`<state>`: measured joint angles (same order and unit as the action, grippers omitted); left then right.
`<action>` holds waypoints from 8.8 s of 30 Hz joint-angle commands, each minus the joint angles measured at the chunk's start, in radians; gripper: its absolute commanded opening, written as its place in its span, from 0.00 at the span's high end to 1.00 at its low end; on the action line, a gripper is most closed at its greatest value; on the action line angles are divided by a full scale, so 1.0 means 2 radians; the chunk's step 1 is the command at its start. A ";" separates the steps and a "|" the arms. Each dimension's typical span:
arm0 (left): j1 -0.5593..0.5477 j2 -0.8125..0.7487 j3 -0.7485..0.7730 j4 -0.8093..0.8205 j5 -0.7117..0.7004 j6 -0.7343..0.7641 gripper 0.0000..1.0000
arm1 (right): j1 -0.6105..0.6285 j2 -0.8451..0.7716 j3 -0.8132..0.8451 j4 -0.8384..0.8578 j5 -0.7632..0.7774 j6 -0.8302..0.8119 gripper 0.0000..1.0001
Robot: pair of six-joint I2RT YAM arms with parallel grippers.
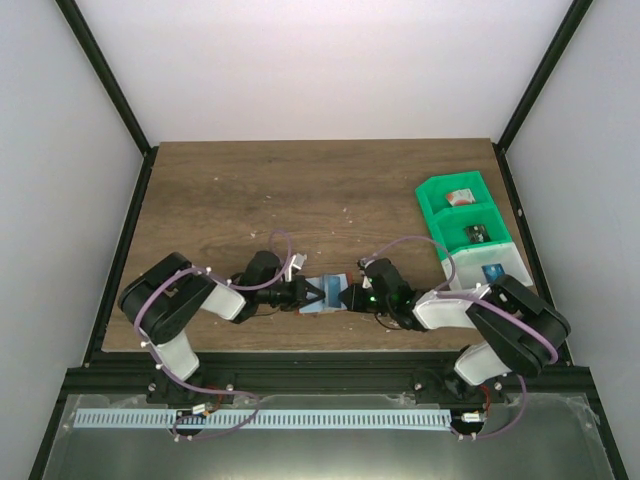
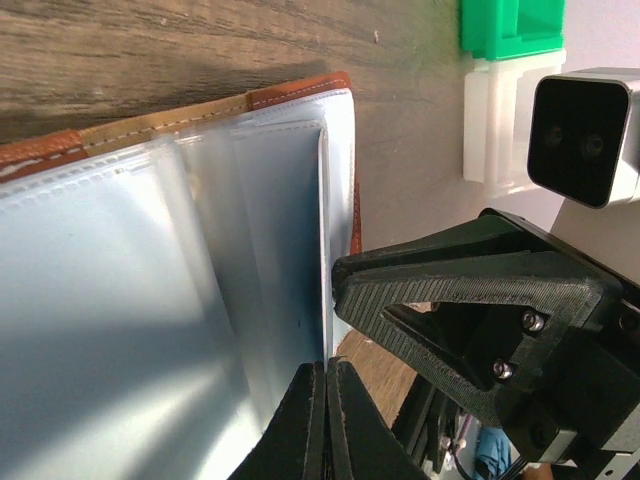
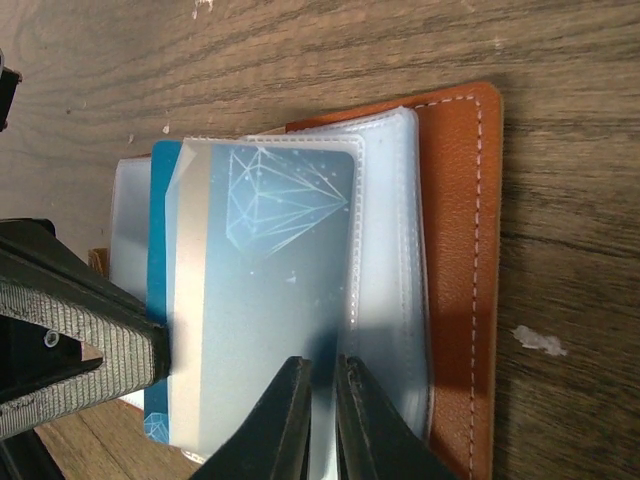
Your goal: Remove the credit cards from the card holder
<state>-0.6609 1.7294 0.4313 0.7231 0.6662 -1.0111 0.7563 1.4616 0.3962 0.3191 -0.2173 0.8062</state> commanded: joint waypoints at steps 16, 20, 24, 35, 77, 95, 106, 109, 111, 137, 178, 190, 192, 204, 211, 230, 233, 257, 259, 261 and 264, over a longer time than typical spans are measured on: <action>0.013 -0.029 -0.016 -0.001 0.003 0.014 1.00 | 0.004 0.009 -0.002 -0.022 0.008 0.009 0.91; 0.013 -0.031 -0.019 0.000 0.004 0.014 1.00 | 0.004 0.006 -0.003 -0.024 0.010 0.009 0.91; 0.014 -0.039 -0.021 -0.012 -0.002 0.019 1.00 | 0.004 0.006 -0.002 -0.024 0.010 0.008 0.91; 0.019 -0.084 -0.014 -0.102 -0.040 0.051 1.00 | 0.004 0.007 -0.002 -0.022 0.008 0.008 0.91; -0.057 -0.391 0.063 -0.248 -0.217 0.461 1.00 | 0.003 -0.325 0.123 -0.230 0.034 0.034 0.56; -0.077 -0.430 0.044 -0.059 0.022 0.426 1.00 | 0.003 -0.474 0.074 -0.101 -0.113 -0.242 0.47; -0.078 -0.396 0.047 0.019 0.056 0.349 1.00 | 0.003 -0.460 0.038 -0.025 -0.197 -0.264 0.49; -0.078 -0.383 0.044 0.029 0.067 0.338 1.00 | 0.003 -0.444 0.030 -0.003 -0.209 -0.258 0.54; -0.078 -0.381 0.037 0.042 0.067 0.331 1.00 | 0.003 -0.442 0.025 0.017 -0.214 -0.254 0.59; -0.078 -0.397 0.014 0.012 -0.030 0.314 0.86 | 0.003 -0.426 0.019 0.024 -0.212 -0.276 1.00; 0.012 -0.377 0.016 -0.107 -0.002 -0.163 0.39 | 0.202 -0.202 -0.051 0.276 0.371 -0.932 1.00; 0.012 -0.375 0.023 -0.131 -0.001 -0.032 1.00 | 0.231 -0.221 -0.039 0.194 0.367 -0.862 0.75; 0.013 -0.382 0.018 -0.125 0.006 0.005 1.00 | 0.232 -0.272 -0.006 0.069 0.332 -0.747 0.61; 0.020 -0.422 0.019 -0.145 0.103 0.192 1.00 | 0.231 -0.398 0.128 -0.234 0.161 -0.283 0.40; 0.019 -0.416 0.032 -0.197 0.149 0.249 1.00 | 0.181 -0.417 0.139 -0.283 0.121 -0.131 0.53; 0.020 -0.405 0.008 -0.155 0.178 0.226 1.00 | 0.051 -0.405 0.080 -0.190 -0.112 -0.085 0.92; 0.020 -0.400 0.008 -0.142 0.181 0.220 1.00 | 0.050 -0.395 0.074 -0.162 -0.147 -0.083 0.94; 0.021 -0.414 0.105 -0.391 -0.046 0.334 0.00 | 0.049 -0.456 0.140 -0.333 0.133 -0.087 0.99; 0.020 -0.416 0.119 -0.422 -0.107 0.356 0.00 | 0.048 -0.451 0.163 -0.368 0.190 -0.090 0.99; 0.021 -0.426 0.113 -0.435 -0.165 0.375 0.00 | 0.048 -0.449 0.177 -0.395 0.230 -0.093 0.99; 0.021 -0.454 0.076 -0.414 -0.252 0.378 0.00 | 0.040 -0.438 0.190 -0.427 0.276 -0.092 0.99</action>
<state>-0.6216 0.8818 0.6426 -0.0494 0.4549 -0.3313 0.8539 0.5682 0.7189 -0.3820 0.1135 0.6388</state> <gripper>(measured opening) 0.997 0.017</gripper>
